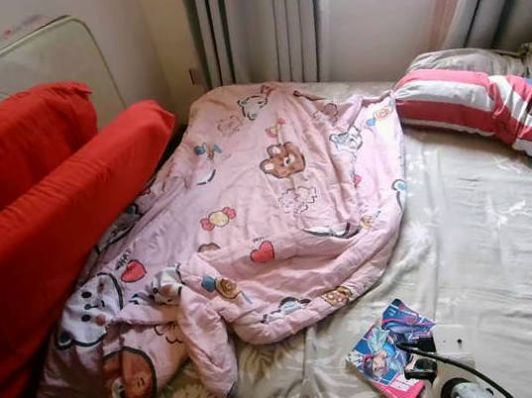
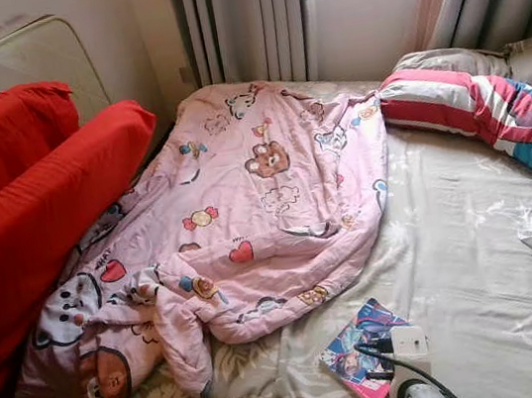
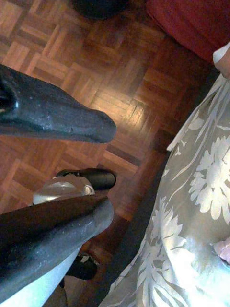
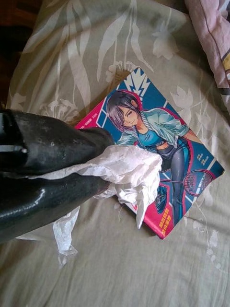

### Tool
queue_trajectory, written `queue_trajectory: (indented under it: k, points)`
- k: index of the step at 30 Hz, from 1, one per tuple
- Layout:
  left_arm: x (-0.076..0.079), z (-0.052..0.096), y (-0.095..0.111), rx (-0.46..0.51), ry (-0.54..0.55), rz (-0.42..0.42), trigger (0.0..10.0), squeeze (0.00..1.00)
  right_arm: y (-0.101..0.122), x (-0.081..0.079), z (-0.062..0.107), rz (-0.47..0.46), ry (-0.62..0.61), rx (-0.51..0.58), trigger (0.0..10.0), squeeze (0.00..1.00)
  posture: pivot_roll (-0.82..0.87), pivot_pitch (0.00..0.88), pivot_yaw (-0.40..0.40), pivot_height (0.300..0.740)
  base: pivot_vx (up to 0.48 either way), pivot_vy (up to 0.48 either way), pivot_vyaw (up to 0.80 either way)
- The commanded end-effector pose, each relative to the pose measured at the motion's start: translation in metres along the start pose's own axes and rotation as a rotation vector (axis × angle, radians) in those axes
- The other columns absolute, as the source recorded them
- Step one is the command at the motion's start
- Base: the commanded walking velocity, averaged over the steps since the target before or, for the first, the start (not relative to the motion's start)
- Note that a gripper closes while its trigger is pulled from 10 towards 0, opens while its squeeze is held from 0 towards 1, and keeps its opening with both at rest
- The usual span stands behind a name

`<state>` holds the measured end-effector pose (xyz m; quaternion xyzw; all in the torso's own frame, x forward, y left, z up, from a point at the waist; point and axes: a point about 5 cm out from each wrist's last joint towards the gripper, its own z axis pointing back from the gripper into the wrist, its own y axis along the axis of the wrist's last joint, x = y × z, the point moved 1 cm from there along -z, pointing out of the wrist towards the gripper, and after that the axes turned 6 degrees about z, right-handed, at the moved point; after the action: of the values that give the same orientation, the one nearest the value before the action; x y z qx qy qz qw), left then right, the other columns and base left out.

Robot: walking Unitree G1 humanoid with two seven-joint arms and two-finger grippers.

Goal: Clean up the room

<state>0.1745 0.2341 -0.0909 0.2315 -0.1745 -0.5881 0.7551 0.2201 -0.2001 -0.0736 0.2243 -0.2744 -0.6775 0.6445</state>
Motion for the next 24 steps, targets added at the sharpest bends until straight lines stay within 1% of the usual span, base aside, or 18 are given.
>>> queue_trajectory:
  k: [1,7,17,24]
  points:
    - [-0.0027,0.0003,-0.0012,-0.014,0.003,-0.014,10.0,0.0,-0.0003,-0.001,0.0,-0.008,0.002,-0.001,10.0,0.0,0.01,0.0,-0.012,0.74,0.0,0.0,0.0]
    - [-0.0026,0.0004,-0.002,-0.015,0.004,-0.016,10.0,0.0,-0.0019,-0.0003,0.0003,-0.028,-0.005,-0.003,10.0,0.0,0.01,0.0,-0.011,0.74,0.0,0.0,0.0]
    - [-0.0024,0.0006,-0.0037,-0.019,0.006,-0.012,10.0,0.0,-0.0039,0.0006,0.0007,-0.02,-0.003,-0.012,10.0,0.0,0.01,0.0,-0.012,0.74,0.0,0.0,0.0]
    - [-0.0011,0.0002,-0.0021,-0.016,0.003,-0.009,10.0,0.0,-0.0035,0.0009,0.0005,-0.018,-0.005,-0.014,10.0,0.0,0.0,0.0,-0.012,0.74,-0.275,0.0,0.0]
